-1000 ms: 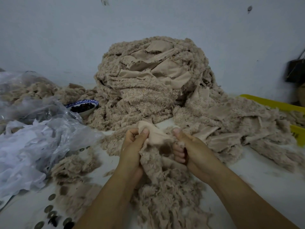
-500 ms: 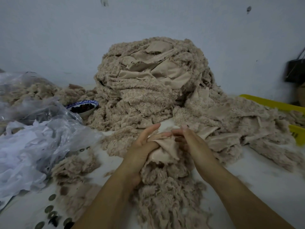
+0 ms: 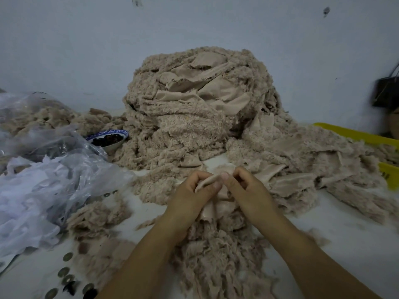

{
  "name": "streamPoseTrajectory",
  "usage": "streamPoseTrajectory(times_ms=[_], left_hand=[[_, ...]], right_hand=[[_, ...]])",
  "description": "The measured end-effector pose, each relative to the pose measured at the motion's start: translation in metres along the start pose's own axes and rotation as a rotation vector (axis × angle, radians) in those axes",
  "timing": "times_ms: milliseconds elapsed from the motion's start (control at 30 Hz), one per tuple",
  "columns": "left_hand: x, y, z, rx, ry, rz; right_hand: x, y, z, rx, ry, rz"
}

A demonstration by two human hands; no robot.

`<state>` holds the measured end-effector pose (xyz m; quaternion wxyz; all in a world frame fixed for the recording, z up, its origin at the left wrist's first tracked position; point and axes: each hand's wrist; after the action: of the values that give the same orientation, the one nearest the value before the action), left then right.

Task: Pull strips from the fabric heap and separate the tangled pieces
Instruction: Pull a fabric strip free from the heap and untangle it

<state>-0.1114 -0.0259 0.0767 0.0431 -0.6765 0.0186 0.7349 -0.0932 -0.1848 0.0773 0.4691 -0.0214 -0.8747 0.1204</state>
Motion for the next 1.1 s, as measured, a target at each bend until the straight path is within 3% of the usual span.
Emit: streamPoseTrajectory(times_ms=[233,433,633,733,800,867,967,1100], left_hand=[[-0.002,0.007,-0.002,0.064,-0.002,-0.057],[-0.007,0.010,-0.002,0.178,0.047,-0.052],[-0.013,0.015,0.005,0.264,0.140,-0.105],[-0.009,0.019,0.013,0.305,0.160,-0.141],[-0.008,0.020,0.012,0.245,0.152,-0.100],[-0.007,0.015,0.006,0.089,0.137,-0.014],[-0.004,0.004,0.000,-0.044,0.085,0.111],[-0.002,-0.003,-0.009,-0.023,-0.048,0.506]], right_hand=[[-0.007,-0.005,-0.004,-0.234,0.109,-0.076],[-0.005,-0.001,-0.006,-0.404,0.218,-0.325],[-0.013,0.005,-0.007,-0.344,0.325,-0.215],[-0.019,-0.013,-0.012,-0.477,0.352,-0.150],[-0.026,-0.025,-0.013,-0.557,0.297,-0.066],[-0.028,-0.019,-0.011,-0.472,0.273,-0.029],[-0.029,0.000,-0.007,-0.264,0.299,-0.179],[-0.023,0.002,-0.007,-0.177,0.282,-0.273]])
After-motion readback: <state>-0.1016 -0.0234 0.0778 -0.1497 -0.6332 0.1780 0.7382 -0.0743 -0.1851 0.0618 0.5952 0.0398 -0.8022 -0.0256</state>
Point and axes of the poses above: each hand's wrist, its own z-axis away from the middle knuckle, its own y-axis out of the palm, x = y × z, and after that the axes turned 13 degrees about -y, right-handed
